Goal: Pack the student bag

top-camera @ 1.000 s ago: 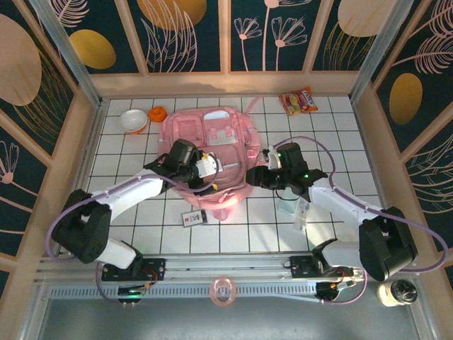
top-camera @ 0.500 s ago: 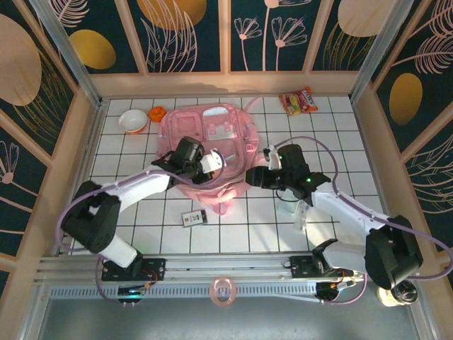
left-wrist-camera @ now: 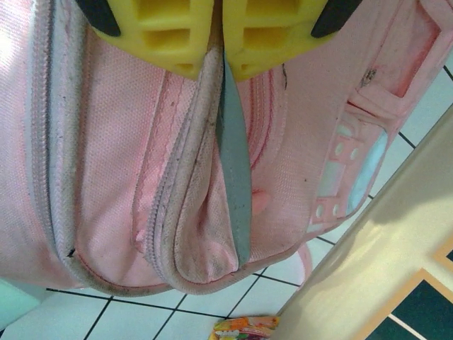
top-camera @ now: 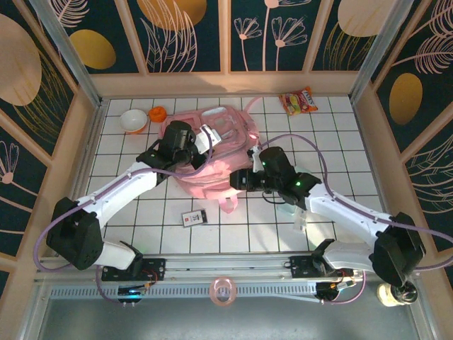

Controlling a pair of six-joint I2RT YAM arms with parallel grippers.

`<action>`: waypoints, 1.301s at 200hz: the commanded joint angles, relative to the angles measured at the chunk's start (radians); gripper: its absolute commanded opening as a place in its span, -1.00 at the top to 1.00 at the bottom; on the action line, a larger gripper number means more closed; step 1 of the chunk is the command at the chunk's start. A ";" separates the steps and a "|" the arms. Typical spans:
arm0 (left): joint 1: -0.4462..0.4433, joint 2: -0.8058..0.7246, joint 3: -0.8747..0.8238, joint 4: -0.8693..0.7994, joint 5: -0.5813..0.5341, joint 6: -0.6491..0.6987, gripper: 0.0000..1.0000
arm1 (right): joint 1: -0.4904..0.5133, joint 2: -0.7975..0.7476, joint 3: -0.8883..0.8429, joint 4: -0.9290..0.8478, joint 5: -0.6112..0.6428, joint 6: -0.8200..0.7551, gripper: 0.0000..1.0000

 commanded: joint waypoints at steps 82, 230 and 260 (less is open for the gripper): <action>0.017 0.005 0.109 0.140 0.062 -0.096 1.00 | 0.081 0.144 0.070 -0.062 0.193 0.057 0.06; 0.020 -0.033 0.071 0.142 0.058 -0.095 1.00 | 0.173 0.357 0.310 -0.319 0.530 -0.026 0.94; 0.020 -0.032 0.004 0.134 0.065 -0.047 1.00 | 0.096 0.304 0.292 -0.246 0.249 -0.051 1.00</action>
